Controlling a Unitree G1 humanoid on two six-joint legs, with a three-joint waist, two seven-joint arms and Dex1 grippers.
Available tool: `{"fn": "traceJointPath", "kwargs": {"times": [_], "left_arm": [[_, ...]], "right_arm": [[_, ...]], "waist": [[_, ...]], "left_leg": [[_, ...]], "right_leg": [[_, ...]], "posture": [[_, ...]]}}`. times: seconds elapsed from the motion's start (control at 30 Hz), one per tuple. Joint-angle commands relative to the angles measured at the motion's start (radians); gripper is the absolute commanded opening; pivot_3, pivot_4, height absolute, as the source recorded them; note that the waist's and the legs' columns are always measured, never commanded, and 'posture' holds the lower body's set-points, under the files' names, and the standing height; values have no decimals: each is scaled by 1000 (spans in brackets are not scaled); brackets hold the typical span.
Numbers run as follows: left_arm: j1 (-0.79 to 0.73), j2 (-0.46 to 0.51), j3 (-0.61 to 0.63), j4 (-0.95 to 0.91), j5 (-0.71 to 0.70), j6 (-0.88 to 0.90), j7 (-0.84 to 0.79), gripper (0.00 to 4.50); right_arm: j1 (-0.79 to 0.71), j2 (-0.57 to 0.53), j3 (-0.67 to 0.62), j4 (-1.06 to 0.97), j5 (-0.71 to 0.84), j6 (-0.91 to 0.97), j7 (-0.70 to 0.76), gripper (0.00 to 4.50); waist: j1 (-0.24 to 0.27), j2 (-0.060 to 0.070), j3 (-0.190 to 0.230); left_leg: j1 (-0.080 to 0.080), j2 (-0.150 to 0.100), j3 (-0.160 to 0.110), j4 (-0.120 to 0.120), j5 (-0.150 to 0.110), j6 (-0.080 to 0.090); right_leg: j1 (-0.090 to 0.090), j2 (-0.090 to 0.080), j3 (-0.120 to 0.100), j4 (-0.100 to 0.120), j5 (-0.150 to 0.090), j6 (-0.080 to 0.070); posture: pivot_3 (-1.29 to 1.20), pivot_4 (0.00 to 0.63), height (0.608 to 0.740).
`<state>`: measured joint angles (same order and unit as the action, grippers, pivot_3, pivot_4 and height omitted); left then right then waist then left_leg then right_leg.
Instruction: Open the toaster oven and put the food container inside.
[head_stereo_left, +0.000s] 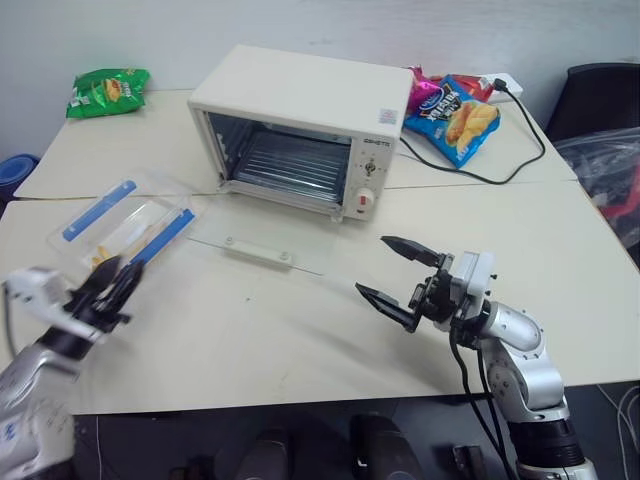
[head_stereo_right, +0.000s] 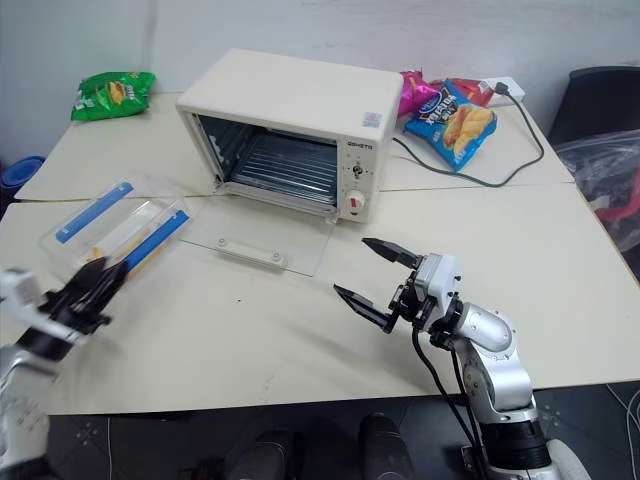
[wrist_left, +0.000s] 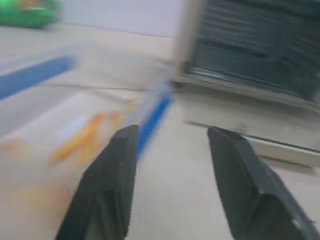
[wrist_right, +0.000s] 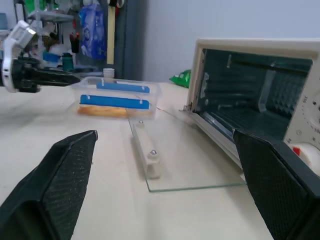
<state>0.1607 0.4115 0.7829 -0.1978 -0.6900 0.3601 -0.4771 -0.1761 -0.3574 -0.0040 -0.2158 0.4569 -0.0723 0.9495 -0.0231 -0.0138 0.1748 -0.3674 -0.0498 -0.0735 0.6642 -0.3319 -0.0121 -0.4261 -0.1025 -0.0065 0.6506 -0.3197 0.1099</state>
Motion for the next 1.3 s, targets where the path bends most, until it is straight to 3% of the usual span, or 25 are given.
{"fn": "traceJointPath", "kwargs": {"times": [0.03, 0.13, 0.27, 0.43, 0.6, 0.7, 0.83, 0.93, 1.07, 1.17, 1.3], "left_arm": [[67, -26, 143, -19, -82, 20, 114, 3537], [93, -40, 207, 13, -130, 31, 173, 4486], [42, 19, 189, 10, -141, 81, 253, 4486], [-177, 225, 121, 76, -259, 407, 444, 4486], [-407, 399, 49, 302, -168, 599, 596, 4486], [-520, 487, -73, 416, -122, 743, 586, 4486], [-662, 522, -164, 576, -41, 813, 586, 4486], [-722, 512, -217, 670, 10, 804, 539, 3894], [-738, 540, -249, 741, 88, 751, 486, 2668], [-751, 556, -243, 758, 117, 741, 458, 1690], [-783, 578, -211, 795, 132, 688, 408, 866]], "right_arm": [[-19, 15, 7, -22, 22, -44, 14, 4500], [-24, 23, 13, -29, 21, -60, 17, 4500], [-12, 9, 39, -37, 12, -101, 55, 4500], [-15, -5, 47, -42, 11, -99, 60, 4500], [-18, -19, 53, -35, 8, -88, 63, 4500], [-37, -14, 55, -23, 4, -86, 48, 4500], [-69, -1, 51, -7, -7, -92, 18, 4500], [-85, 6, 57, 12, -18, -99, 6, 4500], [-91, 5, 57, 8, -20, -100, 2, 4500], [-87, -7, 64, -18, -4, -94, 26, 4500], [-86, 1, 87, -67, 14, -101, 49, 4500]], "waist": [[12, 0, 0], [27, 0, 0], [44, 0, 0], [49, -2, -1], [23, 0, -1], [9, 0, 0], [-4, 0, 0], [-4, 0, 0], [-5, 0, 0], [-4, 0, 0], [-2, 0, 0]], "left_leg": [[0, 0, -1, 1, 0, 0], [1, 0, -1, 1, 0, 0], [8, 1, -3, 1, -1, 2], [13, 2, -8, 0, -4, 1], [13, 2, -6, -3, -4, 0], [14, 0, -13, -5, -6, -2], [14, -3, -16, -4, -6, -2], [13, -3, -16, -4, -6, -2], [13, -4, -18, -4, -6, -2], [13, -5, -18, -4, -6, -2], [13, -5, -18, -4, -6, -2]], "right_leg": [[1, 0, -1, 0, 0, 0], [3, 1, -1, -3, 2, -2], [13, 2, -2, -9, 3, -2], [21, 5, -5, -13, 4, -3], [15, 7, -2, -11, 4, -3], [11, 11, -1, -7, 4, -3], [11, 10, 1, -7, 4, -3], [10, 10, 1, -7, 4, -3], [9, 10, 1, -6, 4, -3], [8, 10, 4, -7, 4, -3], [8, 9, 7, -7, 4, -3]], "posture": [[0, 150, 740], [0, 150, 740], [0, 150, 740], [0, 150, 740], [0, 150, 740], [0, 150, 740], [0, 150, 740], [0, 150, 740], [0, 150, 740], [0, 150, 740], [0, 150, 740]]}}
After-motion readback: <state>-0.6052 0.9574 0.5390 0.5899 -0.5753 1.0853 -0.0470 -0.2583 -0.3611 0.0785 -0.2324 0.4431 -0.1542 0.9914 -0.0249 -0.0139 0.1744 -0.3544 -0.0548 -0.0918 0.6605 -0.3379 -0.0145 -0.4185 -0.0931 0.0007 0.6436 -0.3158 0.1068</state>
